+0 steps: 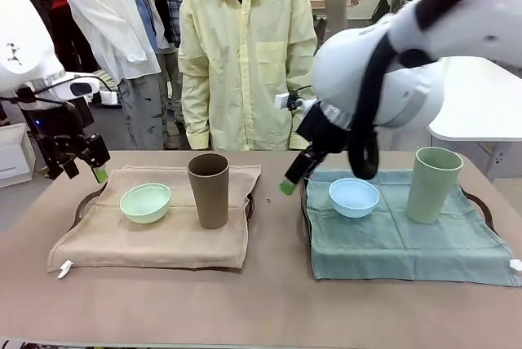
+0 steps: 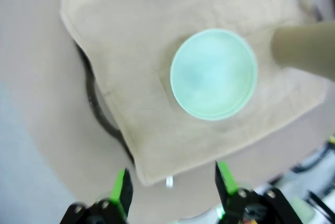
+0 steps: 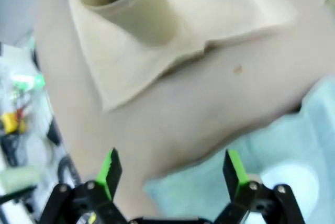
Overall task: Set up a tray with a mat and arrange the tableware.
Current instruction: Place the Picnic Bowl and Reusable plastic cup back onto the Handle tray in front of the human's position.
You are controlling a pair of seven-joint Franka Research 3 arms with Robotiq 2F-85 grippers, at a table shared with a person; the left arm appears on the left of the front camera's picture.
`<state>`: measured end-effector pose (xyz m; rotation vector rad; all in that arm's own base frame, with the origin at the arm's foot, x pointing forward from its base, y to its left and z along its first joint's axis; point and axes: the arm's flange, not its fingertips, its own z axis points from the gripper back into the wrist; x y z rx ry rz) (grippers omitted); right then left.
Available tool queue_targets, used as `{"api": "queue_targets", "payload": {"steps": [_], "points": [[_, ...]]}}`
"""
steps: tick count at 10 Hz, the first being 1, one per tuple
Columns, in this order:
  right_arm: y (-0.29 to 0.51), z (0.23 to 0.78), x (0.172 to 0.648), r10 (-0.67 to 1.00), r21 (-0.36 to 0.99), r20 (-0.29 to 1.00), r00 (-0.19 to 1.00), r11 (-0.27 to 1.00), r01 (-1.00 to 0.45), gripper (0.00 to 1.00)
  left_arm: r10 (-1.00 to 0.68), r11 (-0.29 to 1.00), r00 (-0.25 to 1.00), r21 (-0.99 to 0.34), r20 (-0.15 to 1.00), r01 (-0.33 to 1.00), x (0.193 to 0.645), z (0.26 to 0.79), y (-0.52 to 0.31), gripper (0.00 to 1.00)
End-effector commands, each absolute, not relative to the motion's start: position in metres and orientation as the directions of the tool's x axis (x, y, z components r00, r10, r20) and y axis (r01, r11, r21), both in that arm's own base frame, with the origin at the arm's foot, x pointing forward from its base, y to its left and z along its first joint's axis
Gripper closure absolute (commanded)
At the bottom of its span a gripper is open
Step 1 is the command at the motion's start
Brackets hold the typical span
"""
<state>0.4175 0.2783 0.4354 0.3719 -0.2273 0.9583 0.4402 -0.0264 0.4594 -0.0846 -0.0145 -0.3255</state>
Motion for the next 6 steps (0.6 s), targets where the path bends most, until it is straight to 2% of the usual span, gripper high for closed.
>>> {"api": "queue_targets", "payload": {"steps": [1, 3, 6], "points": [[0.284, 0.499, 0.397, 0.7, 0.226, 0.097, 0.707, 0.676, -0.701, 0.0, -0.377, 0.925, 0.926, -0.03, 0.034, 0.378, 0.428, 0.486, -0.034, 0.17], [0.289, 0.539, 0.378, 0.664, 0.125, 0.005, 0.747, 0.741, -0.66, 0.0, -0.382, 0.923, 0.922, -0.02, 0.06, 0.384, 0.426, 0.515, -0.044, 0.17], [0.31, 0.597, 0.358, 0.62, -0.029, -0.009, 0.784, 0.784, -0.62, 0.0, -0.385, 0.922, 0.917, 0.003, 0.098, 0.387, 0.424, 0.557, -0.065, 0.17]]}}
